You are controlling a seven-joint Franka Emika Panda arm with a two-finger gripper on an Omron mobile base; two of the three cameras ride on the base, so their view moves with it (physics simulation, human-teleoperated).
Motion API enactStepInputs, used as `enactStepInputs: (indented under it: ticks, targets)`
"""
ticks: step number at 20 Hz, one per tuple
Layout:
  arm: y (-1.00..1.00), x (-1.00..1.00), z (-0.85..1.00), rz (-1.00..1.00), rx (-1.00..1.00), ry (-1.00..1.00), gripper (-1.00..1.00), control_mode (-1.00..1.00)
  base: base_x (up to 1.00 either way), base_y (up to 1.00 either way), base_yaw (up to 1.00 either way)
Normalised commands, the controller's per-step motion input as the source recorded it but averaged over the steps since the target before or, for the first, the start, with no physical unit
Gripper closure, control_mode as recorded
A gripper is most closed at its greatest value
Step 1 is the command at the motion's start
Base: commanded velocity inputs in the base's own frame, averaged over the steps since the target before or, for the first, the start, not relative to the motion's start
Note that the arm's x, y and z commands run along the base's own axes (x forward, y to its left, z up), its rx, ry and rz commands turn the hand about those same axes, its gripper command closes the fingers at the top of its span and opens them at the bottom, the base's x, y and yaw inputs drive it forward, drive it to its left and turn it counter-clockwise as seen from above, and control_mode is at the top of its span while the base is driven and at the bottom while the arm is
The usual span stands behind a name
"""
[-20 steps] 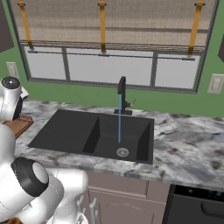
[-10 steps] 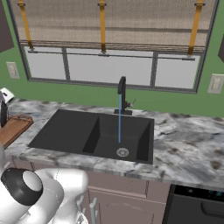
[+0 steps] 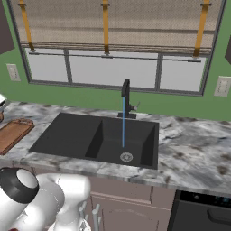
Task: Pick the tangerine from the sink and place it on the cutting board to airdry. Then turn off the sink faucet.
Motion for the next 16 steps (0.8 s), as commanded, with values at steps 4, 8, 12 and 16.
enactStepInputs:
  ticks: [4,8,12,16]
  targets:
    - [0.31,0.0,-0.05,0.0,-0.01,0.0,1.0,-1.0,0.0,0.0,0.0]
    - [0.23,0.0,-0.15,0.0,0.0,0.0,1.0,-1.0,0.0,0.0,0.0]
    - [0.03,0.0,-0.2,0.0,0.0,0.0,1.0,-1.0,0.0,0.0,0.0]
    - [0.0,0.0,-0.18,0.0,0.0,0.0,1.0,-1.0,0.0,0.0,0.0]
